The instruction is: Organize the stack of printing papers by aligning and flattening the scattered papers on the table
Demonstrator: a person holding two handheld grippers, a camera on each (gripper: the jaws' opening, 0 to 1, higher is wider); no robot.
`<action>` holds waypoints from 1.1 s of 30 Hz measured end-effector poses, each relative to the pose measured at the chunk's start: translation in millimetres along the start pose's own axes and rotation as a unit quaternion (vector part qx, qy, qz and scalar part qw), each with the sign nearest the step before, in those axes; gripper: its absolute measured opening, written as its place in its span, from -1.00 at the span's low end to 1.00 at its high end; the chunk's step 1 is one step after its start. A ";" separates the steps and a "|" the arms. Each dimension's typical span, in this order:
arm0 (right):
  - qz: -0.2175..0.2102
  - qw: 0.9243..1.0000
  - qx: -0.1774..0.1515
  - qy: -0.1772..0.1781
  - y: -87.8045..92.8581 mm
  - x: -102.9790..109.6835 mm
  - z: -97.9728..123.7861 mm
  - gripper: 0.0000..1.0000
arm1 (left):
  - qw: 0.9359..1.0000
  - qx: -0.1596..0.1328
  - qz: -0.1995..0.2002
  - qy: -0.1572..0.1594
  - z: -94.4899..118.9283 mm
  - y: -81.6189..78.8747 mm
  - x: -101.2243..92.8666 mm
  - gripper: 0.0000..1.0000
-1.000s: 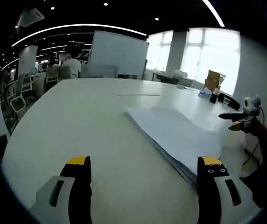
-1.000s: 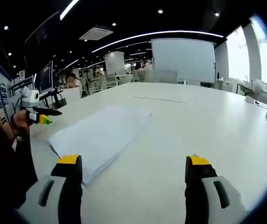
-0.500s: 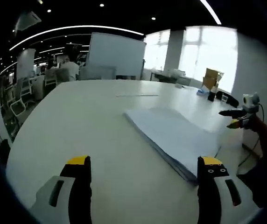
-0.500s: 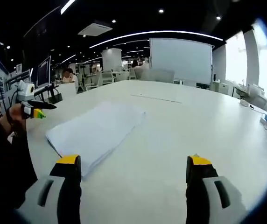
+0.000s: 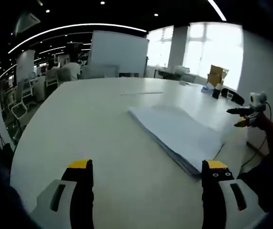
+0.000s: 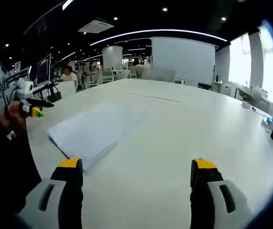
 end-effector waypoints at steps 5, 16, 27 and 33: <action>0.001 1.000 0.004 0.010 1.2 -2.8 7.8 0.79 | 1.000 0.001 0.001 -0.002 3.2 0.4 -0.3 0.94; 0.009 1.000 0.003 0.010 0.4 0.2 11.3 0.79 | 1.000 0.001 0.000 -0.005 9.3 2.4 -2.9 0.94; 0.017 1.000 -0.009 0.007 -4.9 5.5 12.3 0.79 | 1.000 -0.007 -0.012 -0.003 11.2 -2.1 -8.2 0.94; 0.022 1.000 -0.008 0.004 -5.7 7.8 12.7 0.79 | 1.000 -0.008 -0.014 -0.002 14.5 -0.2 -10.8 0.94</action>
Point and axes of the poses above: the point that each gripper's makers call its tool centre point, and the gripper's own axes: z roughly backward along the fingers, x roughly to its left, y roughly out of its underside, the point moved 7 cm from there along z, roughly backward along the fingers, and after that the axes turned 14 degrees about -x, right-handed, at the moved point
